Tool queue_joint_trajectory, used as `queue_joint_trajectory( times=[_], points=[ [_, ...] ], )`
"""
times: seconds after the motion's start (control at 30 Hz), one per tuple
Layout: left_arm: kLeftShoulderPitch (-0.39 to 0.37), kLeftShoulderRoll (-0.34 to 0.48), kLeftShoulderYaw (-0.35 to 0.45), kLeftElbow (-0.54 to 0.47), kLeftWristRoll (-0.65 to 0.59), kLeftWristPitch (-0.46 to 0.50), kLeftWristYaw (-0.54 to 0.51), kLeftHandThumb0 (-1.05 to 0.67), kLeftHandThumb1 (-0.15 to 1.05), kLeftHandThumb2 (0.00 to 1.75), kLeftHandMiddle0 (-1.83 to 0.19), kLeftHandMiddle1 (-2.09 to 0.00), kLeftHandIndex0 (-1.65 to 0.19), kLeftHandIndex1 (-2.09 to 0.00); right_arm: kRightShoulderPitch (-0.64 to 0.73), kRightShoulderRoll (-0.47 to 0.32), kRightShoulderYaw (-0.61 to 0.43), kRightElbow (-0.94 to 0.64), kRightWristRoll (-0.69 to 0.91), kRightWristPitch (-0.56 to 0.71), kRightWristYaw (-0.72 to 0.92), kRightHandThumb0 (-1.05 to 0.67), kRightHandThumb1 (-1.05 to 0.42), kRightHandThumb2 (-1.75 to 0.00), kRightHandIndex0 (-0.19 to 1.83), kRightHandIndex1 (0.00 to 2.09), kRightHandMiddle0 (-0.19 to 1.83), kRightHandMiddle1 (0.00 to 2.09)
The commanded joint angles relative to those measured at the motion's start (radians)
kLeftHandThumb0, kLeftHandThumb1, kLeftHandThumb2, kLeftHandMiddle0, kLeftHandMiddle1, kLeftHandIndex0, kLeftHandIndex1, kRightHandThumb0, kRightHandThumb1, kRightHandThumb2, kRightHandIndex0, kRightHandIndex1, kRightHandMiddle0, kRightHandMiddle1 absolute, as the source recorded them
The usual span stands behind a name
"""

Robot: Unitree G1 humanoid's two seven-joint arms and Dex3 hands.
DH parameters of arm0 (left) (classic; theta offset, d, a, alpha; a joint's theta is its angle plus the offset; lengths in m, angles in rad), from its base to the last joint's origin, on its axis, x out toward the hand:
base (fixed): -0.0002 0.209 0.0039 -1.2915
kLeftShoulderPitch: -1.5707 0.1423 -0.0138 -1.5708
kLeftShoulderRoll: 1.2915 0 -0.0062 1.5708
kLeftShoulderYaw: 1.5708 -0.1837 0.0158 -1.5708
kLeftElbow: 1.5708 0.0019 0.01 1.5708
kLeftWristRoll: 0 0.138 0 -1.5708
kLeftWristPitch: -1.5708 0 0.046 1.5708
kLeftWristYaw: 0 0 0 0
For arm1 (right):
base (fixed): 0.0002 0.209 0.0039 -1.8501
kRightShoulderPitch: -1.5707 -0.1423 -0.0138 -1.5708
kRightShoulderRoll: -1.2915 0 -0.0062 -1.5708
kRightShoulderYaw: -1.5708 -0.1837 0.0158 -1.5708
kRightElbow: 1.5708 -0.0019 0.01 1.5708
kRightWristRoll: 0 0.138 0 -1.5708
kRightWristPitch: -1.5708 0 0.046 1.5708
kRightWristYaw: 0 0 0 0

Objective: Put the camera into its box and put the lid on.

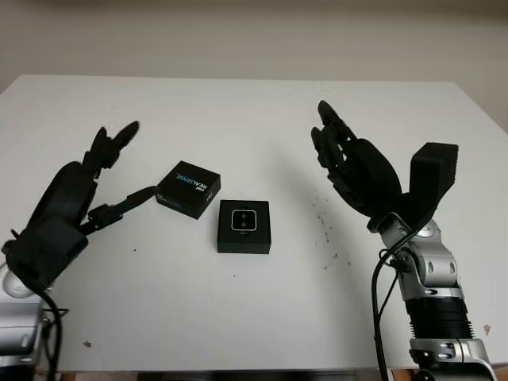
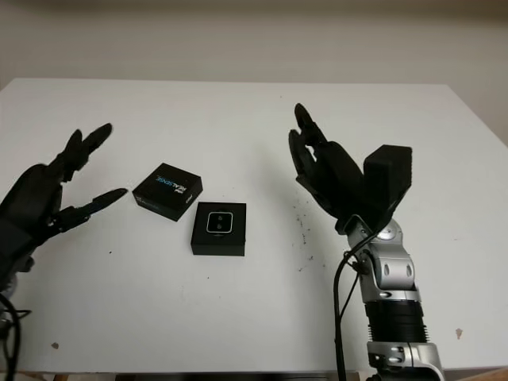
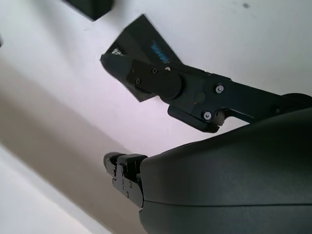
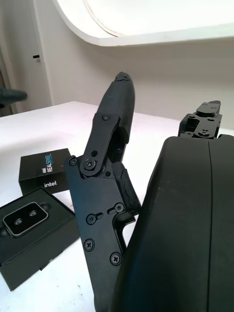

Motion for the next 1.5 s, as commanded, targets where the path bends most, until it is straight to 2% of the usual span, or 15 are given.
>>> queue_joint_trajectory(
  times=[0.0, 0.17, 0.3, 0.5, 0.63, 0.87, 1.07, 1.23, 1.47],
  points=[
    [-0.067, 0.068, -0.047, 0.032, 0.025, -0.021, -0.064, -0.57, 0.91, 0.03, -0.24, -0.03, -0.18, -0.11, -0.027, -0.015, -0.018, 0.019, 0.016, 0.014, 0.003, -0.65, -1.05, -0.71, -0.19, 0.00, -0.19, 0.00],
    [-0.185, 0.165, -0.152, 0.092, 0.131, -0.034, -0.174, -0.59, 0.88, 0.04, -0.07, -0.01, -0.07, -0.04, -0.023, -0.013, -0.027, 0.023, 0.022, 0.036, -0.006, -0.64, -1.05, -0.73, -0.19, 0.00, -0.19, 0.00],
    [-0.289, 0.209, -0.262, 0.160, 0.291, -0.129, -0.172, -0.52, 0.86, 0.04, -0.05, -0.03, -0.02, -0.03, -0.015, -0.011, -0.029, 0.023, 0.018, 0.033, -0.013, -0.64, -1.05, -0.72, -0.19, 0.00, -0.19, 0.00],
    [-0.415, 0.201, -0.363, 0.283, 0.432, -0.234, -0.128, -0.43, 0.83, 0.04, -0.06, -0.05, -0.01, -0.04, 0.001, -0.017, -0.013, 0.018, -0.002, 0.012, -0.003, -0.65, -1.05, -0.72, -0.19, 0.00, -0.19, 0.00],
    [-0.470, 0.179, -0.394, 0.334, 0.462, -0.236, -0.116, -0.40, 0.82, 0.05, -0.02, -0.04, 0.03, -0.03, 0.012, -0.016, -0.008, 0.015, -0.009, 0.017, -0.004, -0.66, -1.05, -0.70, -0.19, 0.00, -0.19, 0.00],
    [-0.582, 0.162, -0.473, 0.468, 0.565, -0.327, -0.019, -0.46, 0.86, 0.06, 0.00, -0.05, 0.08, -0.03, 0.030, -0.013, -0.004, 0.017, -0.006, 0.033, 0.000, -0.67, -1.05, -0.69, -0.19, 0.00, -0.19, 0.00],
    [-0.672, 0.129, -0.522, 0.596, 0.592, -0.370, 0.008, -0.44, 0.83, 0.05, -0.02, -0.06, 0.06, -0.05, 0.042, -0.009, -0.001, 0.024, -0.007, 0.023, -0.004, -0.66, -1.05, -0.68, -0.19, 0.00, -0.19, 0.00],
    [-0.706, 0.090, -0.516, 0.658, 0.507, -0.345, -0.084, -0.45, 0.83, 0.05, -0.01, -0.05, 0.05, -0.06, 0.048, -0.009, -0.002, 0.052, -0.011, -0.014, 0.006, -0.66, -1.05, -0.66, -0.19, 0.00, -0.19, 0.00],
    [-0.726, 0.067, -0.533, 0.681, 0.480, -0.338, -0.146, -0.49, 0.83, 0.05, -0.03, -0.06, 0.04, -0.06, 0.049, -0.003, -0.005, 0.067, -0.012, -0.030, -0.007, -0.67, -1.05, -0.63, -0.19, 0.00, -0.19, 0.00]
  ],
)
